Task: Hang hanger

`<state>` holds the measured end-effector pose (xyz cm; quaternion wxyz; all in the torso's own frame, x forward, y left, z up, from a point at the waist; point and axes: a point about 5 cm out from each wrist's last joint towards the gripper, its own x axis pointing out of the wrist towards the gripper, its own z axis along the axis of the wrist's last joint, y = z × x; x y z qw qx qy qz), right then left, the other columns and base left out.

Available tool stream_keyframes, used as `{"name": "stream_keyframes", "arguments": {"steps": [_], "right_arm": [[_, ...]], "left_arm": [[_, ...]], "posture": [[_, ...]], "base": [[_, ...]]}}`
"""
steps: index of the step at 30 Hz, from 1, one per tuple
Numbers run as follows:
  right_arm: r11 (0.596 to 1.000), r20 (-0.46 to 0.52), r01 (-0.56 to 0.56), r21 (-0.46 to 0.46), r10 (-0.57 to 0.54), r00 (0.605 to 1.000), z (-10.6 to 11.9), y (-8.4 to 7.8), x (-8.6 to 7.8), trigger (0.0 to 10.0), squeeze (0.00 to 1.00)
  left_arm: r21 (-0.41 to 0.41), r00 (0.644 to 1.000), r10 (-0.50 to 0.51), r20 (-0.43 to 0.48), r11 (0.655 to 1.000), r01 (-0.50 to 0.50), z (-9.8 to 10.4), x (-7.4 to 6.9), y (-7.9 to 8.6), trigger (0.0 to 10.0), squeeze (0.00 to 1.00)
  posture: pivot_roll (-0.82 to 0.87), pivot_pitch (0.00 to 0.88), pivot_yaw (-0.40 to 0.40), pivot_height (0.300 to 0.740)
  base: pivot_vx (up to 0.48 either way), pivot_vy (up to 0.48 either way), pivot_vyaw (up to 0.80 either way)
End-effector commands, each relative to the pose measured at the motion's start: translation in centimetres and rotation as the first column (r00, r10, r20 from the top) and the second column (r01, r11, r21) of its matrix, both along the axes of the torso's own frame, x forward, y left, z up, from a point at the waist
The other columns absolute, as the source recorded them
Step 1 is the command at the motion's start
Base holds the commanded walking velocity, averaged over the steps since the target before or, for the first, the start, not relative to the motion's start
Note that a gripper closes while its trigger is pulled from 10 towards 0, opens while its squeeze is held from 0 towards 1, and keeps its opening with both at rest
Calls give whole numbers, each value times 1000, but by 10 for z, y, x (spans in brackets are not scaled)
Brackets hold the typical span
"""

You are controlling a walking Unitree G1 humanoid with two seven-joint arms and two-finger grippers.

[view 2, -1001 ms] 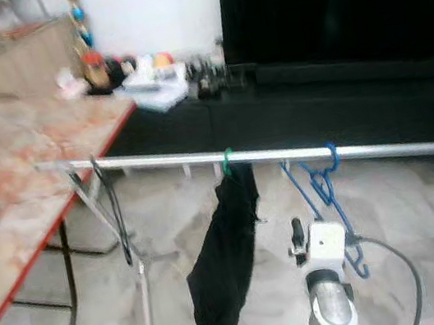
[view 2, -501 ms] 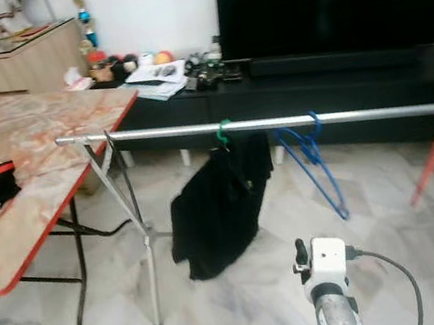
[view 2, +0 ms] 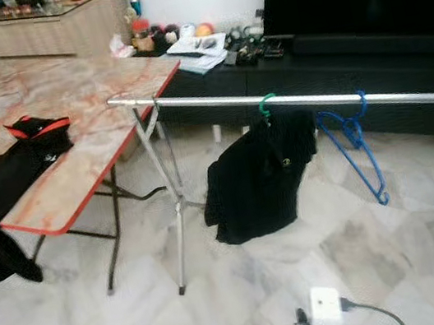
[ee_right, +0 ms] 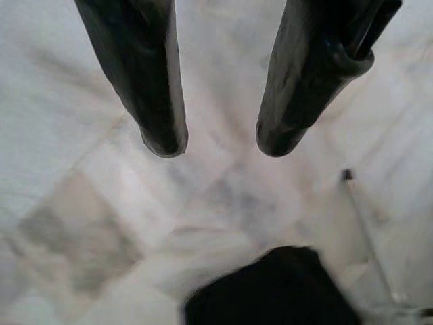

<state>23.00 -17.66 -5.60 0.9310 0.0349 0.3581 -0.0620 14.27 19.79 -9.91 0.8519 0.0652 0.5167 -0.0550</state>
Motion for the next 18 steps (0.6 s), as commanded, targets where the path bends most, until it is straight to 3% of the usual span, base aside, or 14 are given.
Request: {"name": "stream_keyframes", "arguments": {"steps": [1,18], "right_arm": [[1000,-105,22,6,-22,994,-16,-3,-23,10000,0],[1000,-193,-13,-10,11,981,-28,-9,-48,10000,0]], "left_arm": [[0,1000,-9,-16,1000,9,-2,-5,-1,10000,0],[-4,1000,-8,-23,1000,8,-2,-5,-1,10000,0]], "posture": [[150,0,-24,740],[152,0,-22,740]], "base": [[0,0,-781],[0,0,-779]]}}
